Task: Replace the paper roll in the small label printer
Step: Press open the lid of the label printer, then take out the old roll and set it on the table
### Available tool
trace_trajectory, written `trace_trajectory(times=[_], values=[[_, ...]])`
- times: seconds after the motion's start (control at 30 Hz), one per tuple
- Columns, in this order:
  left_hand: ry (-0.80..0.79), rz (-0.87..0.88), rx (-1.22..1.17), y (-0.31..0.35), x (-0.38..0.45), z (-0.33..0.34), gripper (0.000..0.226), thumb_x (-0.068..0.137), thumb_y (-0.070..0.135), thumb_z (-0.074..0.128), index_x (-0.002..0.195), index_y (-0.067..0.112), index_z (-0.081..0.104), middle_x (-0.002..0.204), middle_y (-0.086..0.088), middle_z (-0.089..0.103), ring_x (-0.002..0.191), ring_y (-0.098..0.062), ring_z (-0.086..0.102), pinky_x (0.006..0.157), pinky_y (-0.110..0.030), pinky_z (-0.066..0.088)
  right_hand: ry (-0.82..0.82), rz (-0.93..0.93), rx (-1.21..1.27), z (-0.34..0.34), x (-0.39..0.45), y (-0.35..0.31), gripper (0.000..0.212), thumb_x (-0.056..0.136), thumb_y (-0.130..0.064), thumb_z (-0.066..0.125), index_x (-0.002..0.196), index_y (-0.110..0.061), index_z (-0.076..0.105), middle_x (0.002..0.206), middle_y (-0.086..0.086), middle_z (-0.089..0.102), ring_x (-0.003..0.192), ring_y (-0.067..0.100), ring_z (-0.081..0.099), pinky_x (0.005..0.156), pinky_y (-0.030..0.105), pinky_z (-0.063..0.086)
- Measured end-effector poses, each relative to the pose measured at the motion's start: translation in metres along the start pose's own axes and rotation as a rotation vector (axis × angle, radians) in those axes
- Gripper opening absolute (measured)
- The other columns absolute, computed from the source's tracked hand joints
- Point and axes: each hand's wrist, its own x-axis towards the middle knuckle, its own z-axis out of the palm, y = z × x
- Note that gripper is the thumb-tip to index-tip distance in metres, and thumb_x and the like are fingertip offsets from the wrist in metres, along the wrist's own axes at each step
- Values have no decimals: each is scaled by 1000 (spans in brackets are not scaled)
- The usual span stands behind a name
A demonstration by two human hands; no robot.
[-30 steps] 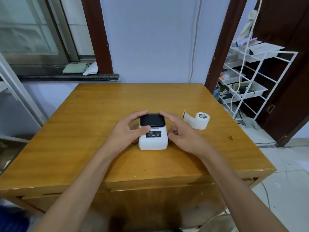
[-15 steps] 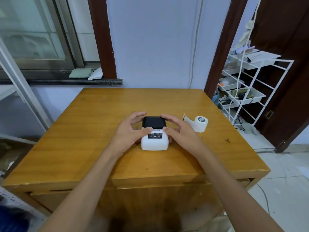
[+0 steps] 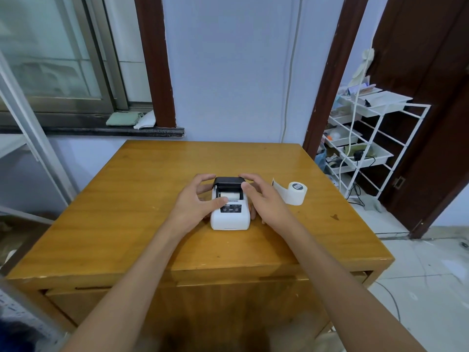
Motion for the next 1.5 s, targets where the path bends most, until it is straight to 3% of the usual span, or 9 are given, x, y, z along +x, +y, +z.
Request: trace_trajectory(times=[0.2,0.43,0.63,0.83,0.97,1.07,1.2,1.33,1.5], values=[[8,14,-6,-2,1,1,60,81,21,90,130,29,56,125,1,71,87,-16,76,62,-23,57,-10,22,-36,2,13,-4,31,107,-57,35,128,-43,53,87,9,73,53,16,62,38,28,43],[-10,84,55,-7,3,0,43,86,21,86,110,16,50,122,-2,71,91,-18,71,70,-27,55,28,57,-25,10,22,-6,36,106,-64,30,115,-37,52,61,2,60,42,9,55,42,28,45],[-21,141,101,-12,4,-2,22,87,19,84,103,21,69,120,10,72,112,-8,66,90,-46,55,52,79,-12,12,36,-9,48,101,-72,27,117,-36,55,78,7,69,51,17,61,43,29,45],[-12,117,79,-12,6,-1,26,87,27,84,112,31,76,130,8,69,78,-29,71,81,-46,63,51,130,28,11,49,-12,55,104,-69,29,121,-26,60,83,5,66,51,14,57,45,27,45],[-12,113,124,-13,6,-2,38,87,31,85,123,33,74,130,11,68,100,-17,71,90,-41,61,47,176,55,11,55,-14,59,103,-71,27,128,-30,61,84,0,69,57,13,59,51,28,48],[-9,80,129,-13,7,-1,34,86,31,85,118,33,76,126,16,70,76,-29,67,81,-53,62,27,228,160,10,57,-15,60,102,-72,30,130,-31,64,83,-1,69,54,9,58,51,26,50],[1,55,134,-15,9,-2,26,83,31,88,108,32,79,118,8,76,83,-41,72,78,-60,61,22,238,243,9,53,-13,56,102,-72,36,123,-31,68,74,-4,68,42,2,54,48,24,47],[-17,17,136,-14,9,-1,42,76,47,88,115,35,78,122,3,76,93,-35,75,85,-57,62,44,199,323,11,46,-7,48,100,-71,43,115,-34,69,83,-1,72,45,1,53,55,27,51],[-29,3,158,-11,8,1,33,86,34,84,118,34,74,116,2,76,96,-38,74,85,-54,62,158,211,553,5,41,3,45,98,-58,61,123,-20,64,108,3,75,58,11,61,65,31,58]])
